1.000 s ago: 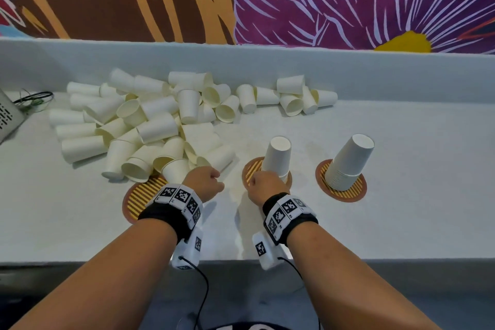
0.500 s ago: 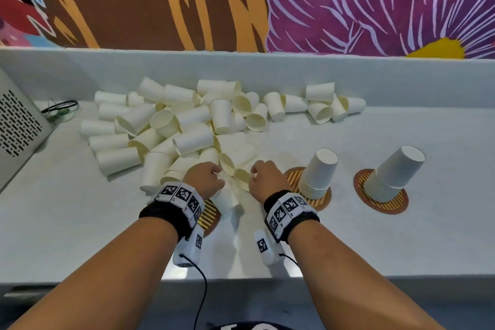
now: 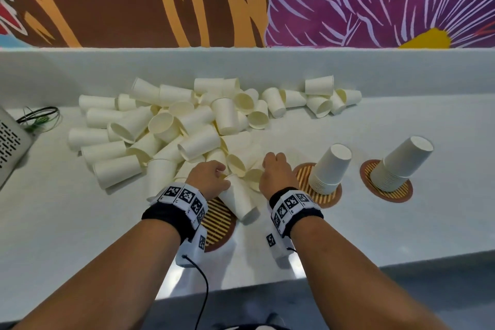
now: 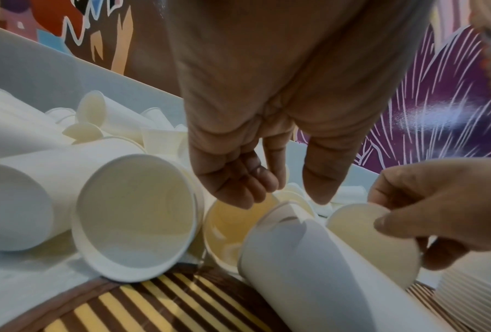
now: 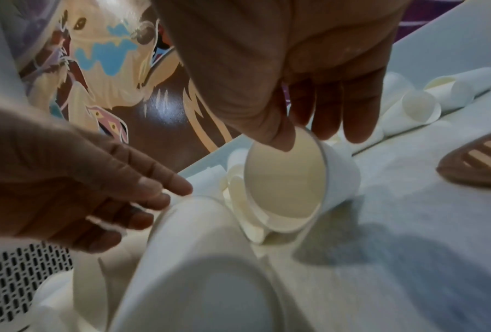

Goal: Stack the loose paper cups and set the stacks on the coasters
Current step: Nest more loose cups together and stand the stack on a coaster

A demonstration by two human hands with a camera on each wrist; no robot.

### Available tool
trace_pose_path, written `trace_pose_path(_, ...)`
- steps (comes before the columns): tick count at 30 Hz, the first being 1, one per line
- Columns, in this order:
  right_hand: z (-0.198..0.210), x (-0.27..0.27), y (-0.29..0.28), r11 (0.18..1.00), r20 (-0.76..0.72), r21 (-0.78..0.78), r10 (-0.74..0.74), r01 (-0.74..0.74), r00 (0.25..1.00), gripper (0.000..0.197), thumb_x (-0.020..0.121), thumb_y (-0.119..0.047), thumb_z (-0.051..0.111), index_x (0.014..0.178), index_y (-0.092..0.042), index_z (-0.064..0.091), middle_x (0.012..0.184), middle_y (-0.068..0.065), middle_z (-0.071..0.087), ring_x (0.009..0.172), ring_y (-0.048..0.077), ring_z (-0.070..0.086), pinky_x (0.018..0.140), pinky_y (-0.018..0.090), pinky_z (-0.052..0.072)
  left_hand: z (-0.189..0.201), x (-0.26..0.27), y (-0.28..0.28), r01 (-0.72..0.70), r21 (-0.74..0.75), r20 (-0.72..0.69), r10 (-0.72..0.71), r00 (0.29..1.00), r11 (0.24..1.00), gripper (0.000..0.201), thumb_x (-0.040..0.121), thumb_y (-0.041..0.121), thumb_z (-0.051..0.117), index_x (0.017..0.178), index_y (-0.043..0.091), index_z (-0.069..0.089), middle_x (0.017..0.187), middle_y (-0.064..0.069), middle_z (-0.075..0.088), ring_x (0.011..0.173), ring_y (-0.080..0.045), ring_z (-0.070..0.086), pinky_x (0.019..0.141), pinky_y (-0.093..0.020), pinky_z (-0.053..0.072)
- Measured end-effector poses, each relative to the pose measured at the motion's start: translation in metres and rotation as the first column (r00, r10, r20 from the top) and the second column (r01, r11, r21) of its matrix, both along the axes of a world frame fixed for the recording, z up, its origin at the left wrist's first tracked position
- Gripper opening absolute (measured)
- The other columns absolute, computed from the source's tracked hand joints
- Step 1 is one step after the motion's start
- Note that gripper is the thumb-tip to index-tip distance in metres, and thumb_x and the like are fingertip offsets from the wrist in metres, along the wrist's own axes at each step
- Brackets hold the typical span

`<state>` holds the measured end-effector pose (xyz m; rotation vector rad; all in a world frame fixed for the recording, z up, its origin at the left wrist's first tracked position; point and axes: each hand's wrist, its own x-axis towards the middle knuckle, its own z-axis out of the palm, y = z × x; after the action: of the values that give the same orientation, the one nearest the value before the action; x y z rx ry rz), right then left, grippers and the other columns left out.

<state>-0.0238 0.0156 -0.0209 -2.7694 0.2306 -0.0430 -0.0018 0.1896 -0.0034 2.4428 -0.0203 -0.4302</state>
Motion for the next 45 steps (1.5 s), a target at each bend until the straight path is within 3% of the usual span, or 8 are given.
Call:
trace_pose_path(10,0.059,0.03,-0.006,0.969,0.089,0.248,-0.017,-0.006,0.996,0.017,0.084,-0.007,0.05,0.099,-0.01,0.058,0.102,0.009,0.06,0.094,0.028,0.058,0.078,0.031,0.046,0.012,0.005,-0.009,0.086,-0.167,0.086,-0.072,0.994,0.982,0.081,0.068,0.031,0.083,0.139,0.024,0.043,0.128,0.003,0.052,0.117,-0.015,0.051,0.09,-0.03,0.046)
trace_pose_path(15,0.066,0.032,0.009,0.845,0.047,0.535,-0.013,-0.014,0.999,0.01,0.09,-0.014,0.053,0.089,-0.008,0.06,0.092,0.011,0.063,0.071,0.028,0.068,0.061,0.04,0.061,0.015,0.007,-0.011,0.058,-0.298,0.17,-0.007,0.985,0.953,0.074,0.067,0.023,0.084,0.13,0.025,0.045,0.116,0.008,0.058,0.108,-0.012,0.055,0.078,-0.022,0.04)
trace_pose_path(18,0.058,0.033,0.01,0.762,-0.048,0.646,-0.019,0.045,0.999,0.017,0.094,-0.009,0.045,0.093,-0.004,0.061,0.1,0.02,0.065,0.072,0.029,0.065,0.068,0.039,0.06,0.012,0.008,-0.002,-0.009,-0.258,0.182,0.057,0.982,0.966,0.072,0.07,0.032,0.081,0.129,0.022,0.042,0.113,0.004,0.056,0.103,-0.016,0.055,0.076,-0.028,0.042)
trace_pose_path(22,0.031,0.028,0.019,0.936,-0.188,0.289,0.263,-0.203,0.946,0.029,0.092,-0.025,0.052,0.116,-0.014,0.063,0.122,0.012,0.058,0.106,0.029,0.059,0.093,0.036,0.048,0.012,0.007,0.008,-0.146,-0.236,0.149,0.184,0.971,0.961,0.074,0.075,0.035,0.078,0.132,0.015,0.036,0.111,-0.001,0.051,0.1,-0.022,0.053,0.079,-0.034,0.045)
trace_pose_path(26,0.007,0.013,0.039,0.942,-0.276,0.14,0.333,-0.305,0.902,0.066,0.082,-0.053,0.059,0.134,-0.02,0.036,0.129,0.01,0.038,0.114,0.034,0.052,0.094,0.043,0.046,0.012,0.006,0.012,-0.208,-0.211,0.157,0.243,0.957,0.955,0.072,0.075,0.033,0.078,0.129,0.007,0.036,0.105,-0.001,0.047,0.094,-0.02,0.049,0.073,-0.03,0.039)
trace_pose_path(34,-0.003,0.011,0.031,0.954,-0.352,0.11,0.301,-0.281,0.886,0.081,0.074,-0.048,0.065,0.14,-0.029,0.024,0.132,0.012,0.035,0.118,0.036,0.049,0.098,0.045,0.047,0.004,0.013,0.018,-0.239,-0.128,0.144,0.257,0.956,0.963,0.075,0.055,0.048,0.076,0.115,0.011,0.05,0.103,-0.006,0.056,0.091,-0.024,0.058,0.066,-0.032,0.044)
trace_pose_path(42,0.066,0.046,0.001,0.944,-0.042,0.315,0.114,-0.095,0.993,0.03,0.087,-0.028,0.052,0.112,-0.013,0.051,0.124,0.007,0.034,0.102,0.031,0.054,0.093,0.035,0.043,0.008,0.019,0.011,-0.226,0.017,0.081,0.224,0.971,0.974,0.071,0.067,0.026,0.079,0.124,0.006,0.042,0.112,-0.012,0.055,0.1,-0.03,0.055,0.076,-0.035,0.044)
trace_pose_path(45,0.08,0.053,-0.005,0.952,0.125,0.265,0.125,-0.154,0.984,0.017,0.095,-0.026,0.046,0.099,-0.011,0.053,0.108,0.009,0.047,0.088,0.028,0.053,0.078,0.032,0.042,0.01,0.021,0.009,-0.223,0.075,0.09,0.216,0.972,0.972,0.074,0.065,0.027,0.08,0.125,0.007,0.041,0.114,-0.013,0.055,0.102,-0.032,0.056,0.083,-0.039,0.048)
